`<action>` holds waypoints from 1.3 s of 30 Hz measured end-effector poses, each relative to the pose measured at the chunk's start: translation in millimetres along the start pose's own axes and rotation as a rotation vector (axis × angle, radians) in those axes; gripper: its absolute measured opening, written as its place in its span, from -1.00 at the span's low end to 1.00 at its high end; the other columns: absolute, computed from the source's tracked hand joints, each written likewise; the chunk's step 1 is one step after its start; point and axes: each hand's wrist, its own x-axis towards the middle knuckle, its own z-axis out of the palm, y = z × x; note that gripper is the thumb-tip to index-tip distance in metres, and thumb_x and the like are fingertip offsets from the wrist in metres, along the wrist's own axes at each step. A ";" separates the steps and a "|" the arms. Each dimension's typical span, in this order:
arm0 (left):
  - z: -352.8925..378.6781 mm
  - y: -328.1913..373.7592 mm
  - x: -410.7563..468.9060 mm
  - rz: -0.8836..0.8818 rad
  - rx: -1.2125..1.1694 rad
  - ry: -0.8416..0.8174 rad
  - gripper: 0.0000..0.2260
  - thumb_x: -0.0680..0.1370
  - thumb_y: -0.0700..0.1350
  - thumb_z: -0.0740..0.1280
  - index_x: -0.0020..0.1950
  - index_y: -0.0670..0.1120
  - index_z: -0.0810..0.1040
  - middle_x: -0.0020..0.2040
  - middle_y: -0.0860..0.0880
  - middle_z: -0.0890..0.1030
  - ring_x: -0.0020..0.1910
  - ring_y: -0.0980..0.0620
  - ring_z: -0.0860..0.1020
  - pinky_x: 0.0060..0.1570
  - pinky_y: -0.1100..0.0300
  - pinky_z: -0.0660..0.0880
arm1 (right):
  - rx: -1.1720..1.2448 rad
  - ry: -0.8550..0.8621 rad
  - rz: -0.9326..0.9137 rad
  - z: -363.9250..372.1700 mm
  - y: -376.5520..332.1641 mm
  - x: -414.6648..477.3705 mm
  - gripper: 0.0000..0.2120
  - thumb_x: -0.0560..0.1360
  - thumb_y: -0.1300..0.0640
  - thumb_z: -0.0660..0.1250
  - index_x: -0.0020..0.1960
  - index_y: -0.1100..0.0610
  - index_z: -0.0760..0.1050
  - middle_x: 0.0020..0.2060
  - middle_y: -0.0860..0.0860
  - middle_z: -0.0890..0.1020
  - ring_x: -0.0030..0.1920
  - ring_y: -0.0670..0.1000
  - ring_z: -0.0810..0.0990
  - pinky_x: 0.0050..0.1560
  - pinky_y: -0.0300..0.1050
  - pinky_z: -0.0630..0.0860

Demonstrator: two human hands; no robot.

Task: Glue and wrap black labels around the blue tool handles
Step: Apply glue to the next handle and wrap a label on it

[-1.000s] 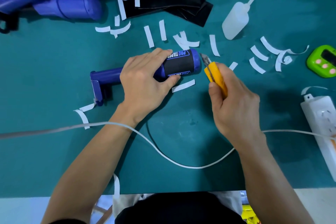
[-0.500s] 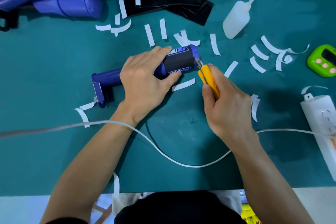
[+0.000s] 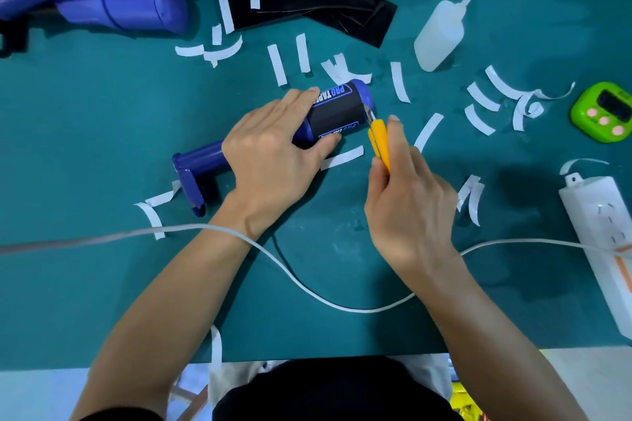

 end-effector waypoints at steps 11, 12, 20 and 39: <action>-0.7 0.8 -0.8 0.033 0.016 0.002 -0.56 0.42 0.11 0.58 0.21 -0.08 0.73 0.09 0.02 0.74 -0.03 -0.01 0.66 0.00 0.14 0.51 | -0.154 -0.052 0.017 -4.0 -7.5 -3.1 -0.51 0.48 0.33 0.48 0.40 0.34 0.52 -0.34 0.12 0.53 -0.51 0.09 0.20 -0.37 -0.17 0.15; -0.9 0.9 -1.0 0.039 0.018 0.005 -0.57 0.42 0.11 0.58 0.21 -0.08 0.73 0.09 0.02 0.74 -0.03 -0.02 0.66 0.00 0.14 0.52 | -0.161 -0.058 0.021 -5.0 -8.1 -3.4 -0.50 0.47 0.34 0.49 0.39 0.35 0.52 -0.34 0.13 0.53 -0.50 0.08 0.19 -0.37 -0.17 0.15; -1.5 1.0 -1.8 0.065 0.035 0.022 -0.58 0.45 0.11 0.58 0.21 -0.10 0.73 0.09 0.01 0.74 -0.03 -0.03 0.68 -0.01 0.12 0.54 | -0.170 -0.143 0.052 -11.1 -9.4 -5.5 -0.48 0.45 0.34 0.51 0.39 0.34 0.51 -0.33 0.14 0.54 -0.55 0.11 0.25 -0.38 -0.17 0.13; -3.6 -1.0 3.2 -0.009 -0.010 -0.035 -0.56 0.43 0.13 0.58 0.22 -0.08 0.73 0.10 0.00 0.75 -0.02 -0.02 0.69 0.02 0.16 0.50 | -0.116 -0.113 0.316 -11.6 43.2 23.6 -0.62 0.62 -0.02 0.22 0.40 0.04 0.46 -0.11 0.11 0.58 -0.33 0.19 0.32 -0.25 -0.04 0.24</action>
